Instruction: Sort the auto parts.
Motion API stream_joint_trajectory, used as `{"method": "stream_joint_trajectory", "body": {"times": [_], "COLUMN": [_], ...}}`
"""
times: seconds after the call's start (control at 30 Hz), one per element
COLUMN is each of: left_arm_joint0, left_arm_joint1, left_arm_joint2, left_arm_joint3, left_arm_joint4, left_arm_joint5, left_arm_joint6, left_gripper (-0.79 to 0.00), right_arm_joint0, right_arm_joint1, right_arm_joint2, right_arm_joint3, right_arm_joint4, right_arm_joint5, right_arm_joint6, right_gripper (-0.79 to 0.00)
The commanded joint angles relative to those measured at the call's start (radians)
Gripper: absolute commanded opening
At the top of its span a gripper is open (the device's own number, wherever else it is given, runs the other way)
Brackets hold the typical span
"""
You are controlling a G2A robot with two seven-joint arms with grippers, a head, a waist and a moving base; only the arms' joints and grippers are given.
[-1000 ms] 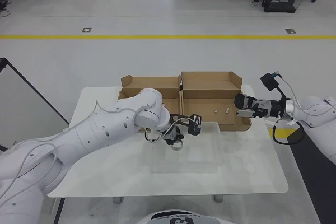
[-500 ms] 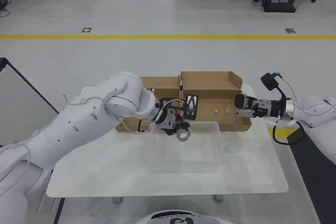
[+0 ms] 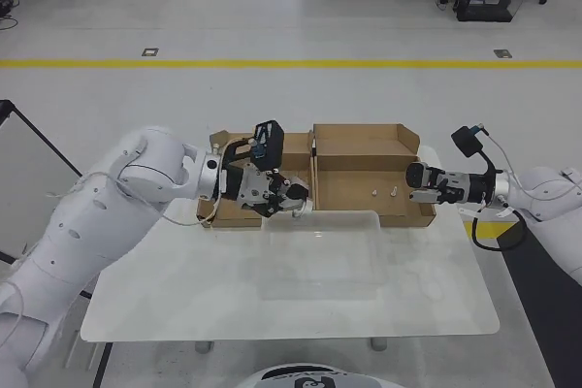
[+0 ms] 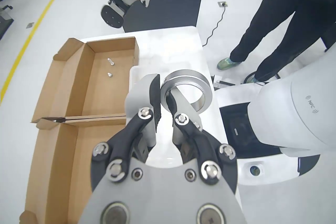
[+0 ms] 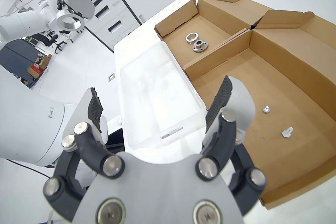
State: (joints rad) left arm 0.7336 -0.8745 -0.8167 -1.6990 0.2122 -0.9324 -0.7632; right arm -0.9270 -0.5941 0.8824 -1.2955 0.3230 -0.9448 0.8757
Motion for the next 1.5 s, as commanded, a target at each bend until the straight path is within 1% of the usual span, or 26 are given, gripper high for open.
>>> {"method": "stream_joint_trajectory", "body": {"times": [0.0,0.17,0.37,0.5,0.53,0.73,0.8,0.93,0.97,1.13,1.2,1.23,1.27,1.33,1.47], "left_arm_joint0": [0.038,0.11,0.175,0.219,0.233,0.267,0.277,0.305,0.317,0.357,0.38,0.384,0.398,0.412,0.437], "left_arm_joint1": [0.013,0.032,0.047,0.055,0.058,0.07,0.071,0.07,0.067,0.052,0.038,0.034,0.023,0.008,-0.024], "left_arm_joint2": [-0.04,-0.112,-0.166,-0.186,-0.193,-0.231,-0.243,-0.276,-0.284,-0.339,-0.372,-0.384,-0.404,-0.434,-0.483], "left_arm_joint3": [-0.008,-0.028,-0.074,-0.092,-0.095,-0.131,-0.145,-0.172,-0.186,-0.203,-0.208,-0.208,-0.207,-0.208,-0.216], "left_arm_joint4": [-0.016,-0.027,-0.05,-0.152,-0.199,-0.354,-0.403,-0.551,-0.62,-0.816,-0.906,-0.926,-0.979,-1.021,-1.048], "left_arm_joint5": [-0.028,-0.076,-0.08,-0.08,-0.08,-0.08,-0.08,-0.08,-0.08,-0.08,-0.08,-0.08,-0.08,-0.08,-0.08], "left_arm_joint6": [0.03,0.103,0.171,0.222,0.237,0.22,0.215,0.187,0.174,0.07,0.018,-0.001,-0.026,-0.045,-0.045], "left_gripper": [-0.785,-0.785,-0.785,-0.785,-0.785,-0.785,-0.785,-0.785,-0.785,-0.785,-0.785,-0.785,-0.785,-0.785,-0.785], "right_arm_joint0": [0.0,0.0,0.0,0.0,0.0,0.0,0.0,0.0,0.0,0.0,0.0,0.0,0.0,0.0,0.0], "right_arm_joint1": [0.0,0.0,0.0,0.0,0.0,0.0,0.0,0.0,0.0,0.0,0.0,0.0,0.0,0.0,0.0], "right_arm_joint2": [0.0,0.0,0.0,0.0,0.0,0.0,0.0,0.0,0.0,0.0,0.0,0.0,0.0,0.0,0.0], "right_arm_joint3": [0.0,0.0,0.0,0.0,0.0,0.0,0.0,0.0,0.0,0.0,0.0,0.0,0.0,0.0,0.0], "right_arm_joint4": [0.0,0.0,0.0,0.0,0.0,0.0,0.0,0.0,0.0,0.0,0.0,0.0,0.0,0.0,0.0], "right_arm_joint5": [0.0,0.0,0.0,0.0,0.0,0.0,0.0,0.0,0.0,0.0,0.0,0.0,0.0,0.0,0.0], "right_arm_joint6": [0.0,0.0,0.0,0.0,0.0,0.0,0.0,0.0,0.0,0.0,0.0,0.0,0.0,0.0,0.0], "right_gripper": [0.0,0.0,0.0,0.0,0.0,0.0,0.0,0.0,0.0,0.0,0.0,0.0,0.0,0.0,0.0]}}
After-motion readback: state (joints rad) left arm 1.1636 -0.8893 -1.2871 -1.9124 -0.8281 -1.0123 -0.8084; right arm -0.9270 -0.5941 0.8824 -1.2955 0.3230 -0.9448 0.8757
